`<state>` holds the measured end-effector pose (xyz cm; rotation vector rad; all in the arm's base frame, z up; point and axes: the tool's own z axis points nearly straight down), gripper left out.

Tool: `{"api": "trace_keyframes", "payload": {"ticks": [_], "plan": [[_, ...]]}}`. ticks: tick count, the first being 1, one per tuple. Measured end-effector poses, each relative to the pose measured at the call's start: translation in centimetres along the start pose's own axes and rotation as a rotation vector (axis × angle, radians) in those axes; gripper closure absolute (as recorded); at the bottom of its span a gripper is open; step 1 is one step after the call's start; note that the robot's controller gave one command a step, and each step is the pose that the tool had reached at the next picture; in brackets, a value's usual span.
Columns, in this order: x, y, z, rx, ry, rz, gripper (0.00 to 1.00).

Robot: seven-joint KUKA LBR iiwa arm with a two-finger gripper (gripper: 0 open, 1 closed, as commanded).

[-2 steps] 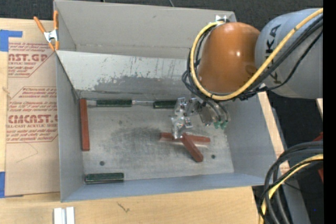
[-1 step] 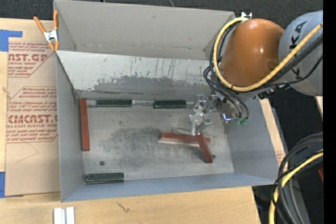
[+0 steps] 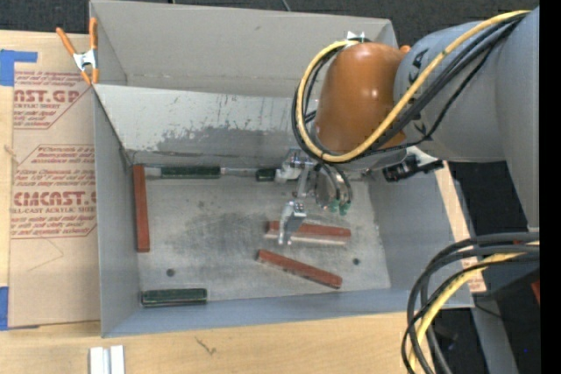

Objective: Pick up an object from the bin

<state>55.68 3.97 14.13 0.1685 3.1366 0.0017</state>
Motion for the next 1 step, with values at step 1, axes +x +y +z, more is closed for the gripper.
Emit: {"api": "trace_keyframes", "payload": {"ticks": [1], "plan": [[-0.03, -0.03, -0.02, 0.0, -0.001, 0.001, 0.0]]}}
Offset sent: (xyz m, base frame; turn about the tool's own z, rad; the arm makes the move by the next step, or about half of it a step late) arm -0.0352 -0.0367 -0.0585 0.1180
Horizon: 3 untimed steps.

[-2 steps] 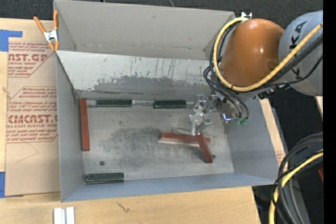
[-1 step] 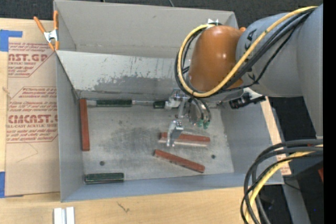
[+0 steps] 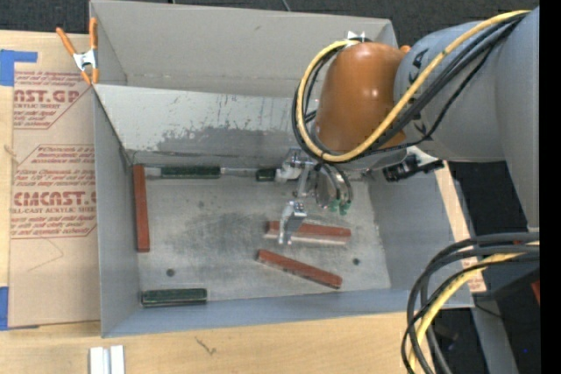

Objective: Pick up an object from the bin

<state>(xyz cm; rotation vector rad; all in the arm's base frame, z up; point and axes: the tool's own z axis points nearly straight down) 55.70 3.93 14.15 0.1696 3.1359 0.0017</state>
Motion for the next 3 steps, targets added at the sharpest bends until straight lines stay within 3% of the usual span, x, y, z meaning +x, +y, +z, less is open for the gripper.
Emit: {"api": "trace_keyframes", "payload": {"ticks": [1, 2, 3], "plan": [[3.2, -3.9, 5.9, 0.001, 0.002, 0.117, 1.0], [3.2, -3.9, 5.9, 0.0, 0.002, 0.117, 1.0], [1.8, -4.6, 2.7, 0.001, 0.003, 0.134, 1.0]]}}
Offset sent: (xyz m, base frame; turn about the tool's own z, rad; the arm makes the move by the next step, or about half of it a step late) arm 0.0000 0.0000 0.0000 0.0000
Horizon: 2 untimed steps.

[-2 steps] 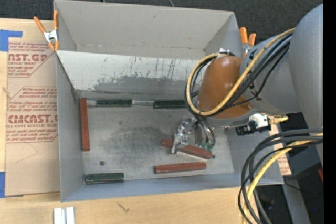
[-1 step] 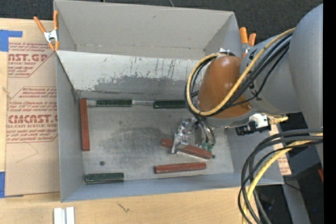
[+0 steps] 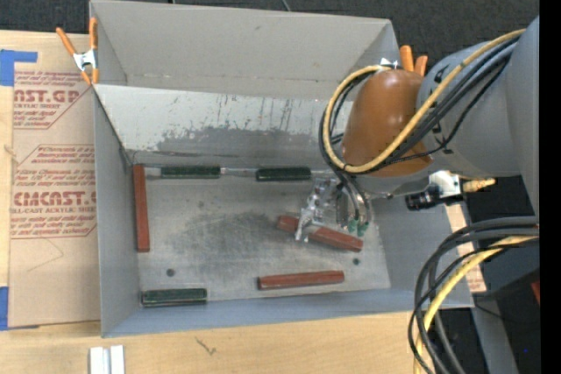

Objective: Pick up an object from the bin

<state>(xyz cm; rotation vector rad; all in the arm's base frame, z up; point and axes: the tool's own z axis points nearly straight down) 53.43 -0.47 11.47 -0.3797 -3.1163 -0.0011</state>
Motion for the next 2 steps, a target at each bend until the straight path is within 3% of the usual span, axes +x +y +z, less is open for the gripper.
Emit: {"api": "trace_keyframes", "payload": {"ticks": [1, 2], "plan": [[1.5, 1.0, -1.8, 0.0, -0.002, 0.003, 1.0], [0.7, -0.2, -11.9, 0.0, -0.004, -0.022, 1.0]]}}
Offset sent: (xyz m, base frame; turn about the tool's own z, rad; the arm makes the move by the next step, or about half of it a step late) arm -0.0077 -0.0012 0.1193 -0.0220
